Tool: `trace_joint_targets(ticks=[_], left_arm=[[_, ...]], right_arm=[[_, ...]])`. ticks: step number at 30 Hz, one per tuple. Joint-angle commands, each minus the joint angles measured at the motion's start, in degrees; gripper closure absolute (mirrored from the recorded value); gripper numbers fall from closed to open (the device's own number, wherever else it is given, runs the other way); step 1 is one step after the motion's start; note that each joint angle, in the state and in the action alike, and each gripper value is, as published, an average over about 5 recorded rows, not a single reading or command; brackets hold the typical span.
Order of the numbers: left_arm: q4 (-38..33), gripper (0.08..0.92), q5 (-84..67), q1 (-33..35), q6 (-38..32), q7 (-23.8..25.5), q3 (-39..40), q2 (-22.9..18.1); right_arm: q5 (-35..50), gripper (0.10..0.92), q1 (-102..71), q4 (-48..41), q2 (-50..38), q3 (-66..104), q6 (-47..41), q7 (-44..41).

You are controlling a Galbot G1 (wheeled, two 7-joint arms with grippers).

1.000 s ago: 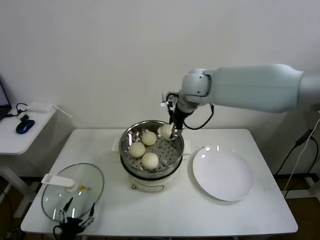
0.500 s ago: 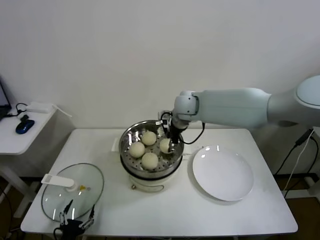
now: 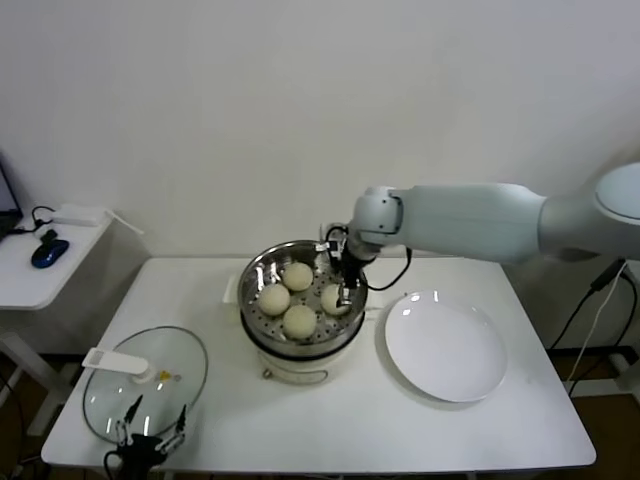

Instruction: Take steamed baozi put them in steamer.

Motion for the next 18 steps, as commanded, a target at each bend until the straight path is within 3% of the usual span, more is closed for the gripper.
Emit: trace_joint_targets(ticks=[1, 6, 9, 14, 18], left_arm=[[-0.29, 0.177, -0.06, -0.02, -0.24, -0.27, -0.1, 0.09], [-0.27, 0.177, -0.69, -0.51, -1.17, -1.3, 0.51, -0.27], [-0.74, 0.177, -0.63, -0.56, -1.28, -1.28, 1.03, -0.5], [-1.26, 0.177, -0.14, -0.6, -1.16, -1.14, 1.42, -0.93], [-1.52, 0.177, 0.68, -0.24, -1.28, -1.0, 1.64, -1.33]], right_arm=[[10.49, 0.203, 7.59, 13.57, -13.57, 4.97, 0.61, 14.58], [15.24, 0.202, -1.16, 28.64, -30.14, 16.33, 1.48, 33.84], [14.15, 0.203, -13.32, 36.39, -40.17, 26.04, 4.57, 39.54], [3.21, 0.203, -47.36, 42.2, -51.59, 54.05, 11.64, 40.77], [-5.61, 0.203, -86.45, 42.46, -52.77, 87.96, 17.83, 39.57]])
